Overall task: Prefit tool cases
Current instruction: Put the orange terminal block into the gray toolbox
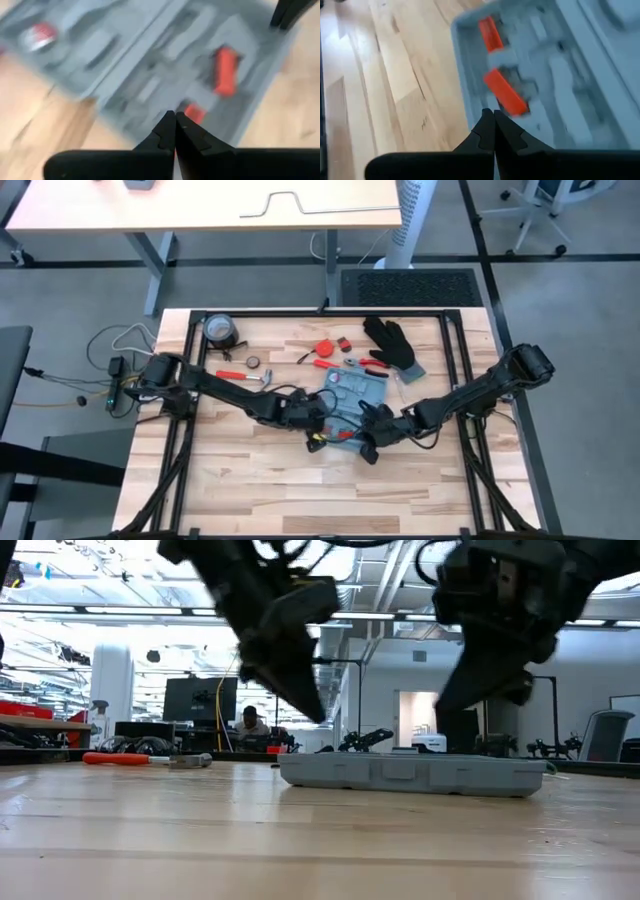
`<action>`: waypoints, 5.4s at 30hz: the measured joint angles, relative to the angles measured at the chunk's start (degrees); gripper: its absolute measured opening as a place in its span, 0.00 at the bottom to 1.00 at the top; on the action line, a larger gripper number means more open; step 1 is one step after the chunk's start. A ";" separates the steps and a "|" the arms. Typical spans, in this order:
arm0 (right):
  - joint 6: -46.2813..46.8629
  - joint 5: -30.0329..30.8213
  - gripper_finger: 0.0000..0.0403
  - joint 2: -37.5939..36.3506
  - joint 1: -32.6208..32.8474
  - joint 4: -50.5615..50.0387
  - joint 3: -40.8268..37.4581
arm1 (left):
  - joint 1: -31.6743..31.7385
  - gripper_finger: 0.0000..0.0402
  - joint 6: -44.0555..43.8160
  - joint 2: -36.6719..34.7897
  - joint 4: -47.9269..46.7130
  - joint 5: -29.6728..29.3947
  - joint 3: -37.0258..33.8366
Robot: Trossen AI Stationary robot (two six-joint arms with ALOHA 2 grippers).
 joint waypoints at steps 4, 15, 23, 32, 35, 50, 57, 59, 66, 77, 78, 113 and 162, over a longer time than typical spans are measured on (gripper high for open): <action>-9.65 0.19 0.03 1.99 -1.50 0.44 1.62 | -1.58 0.00 -5.79 -4.11 3.25 -1.23 -7.85; -34.66 -6.58 0.38 4.21 -3.25 4.14 3.31 | -2.40 0.00 -10.65 -5.16 19.46 2.12 -17.49; -29.85 -7.71 0.49 6.84 -5.62 3.36 3.63 | -3.85 0.00 -13.46 -2.73 24.55 6.10 -17.43; -26.58 -7.66 0.13 6.52 -4.20 1.42 6.77 | -6.79 0.00 -16.62 1.51 33.88 8.74 -17.19; -25.26 -7.73 0.03 6.62 -3.02 -0.33 7.56 | -6.87 0.00 -16.56 1.41 33.62 8.40 -17.27; -19.05 -9.21 0.00 10.75 -0.32 0.19 7.57 | -7.01 0.00 -17.12 1.42 35.06 8.21 -17.38; -17.59 -10.66 0.00 13.03 -0.30 1.97 8.25 | -7.20 0.00 -17.21 1.42 34.82 8.17 -17.38; -17.57 -10.64 0.00 13.15 -0.30 2.16 8.25 | -7.22 0.00 -17.21 1.42 34.84 8.13 -17.38; -17.63 -10.79 0.00 13.15 -1.61 2.03 8.25 | -7.27 0.00 -17.21 1.42 34.86 8.00 -17.36; -17.81 -10.68 0.00 11.96 -2.41 2.81 8.20 | -7.27 0.00 -17.45 1.42 34.53 8.02 -17.32; -17.81 -10.68 0.00 11.80 -2.40 2.93 8.20 | -7.27 0.00 -17.45 1.42 34.43 8.02 -17.31; -18.67 -15.38 0.00 16.00 -5.57 7.47 8.33 | -7.44 0.00 -17.25 1.31 33.38 7.43 -17.27; -9.68 -20.04 0.00 10.29 -8.19 9.37 2.89 | -7.49 0.00 -17.03 1.40 33.09 6.75 -17.27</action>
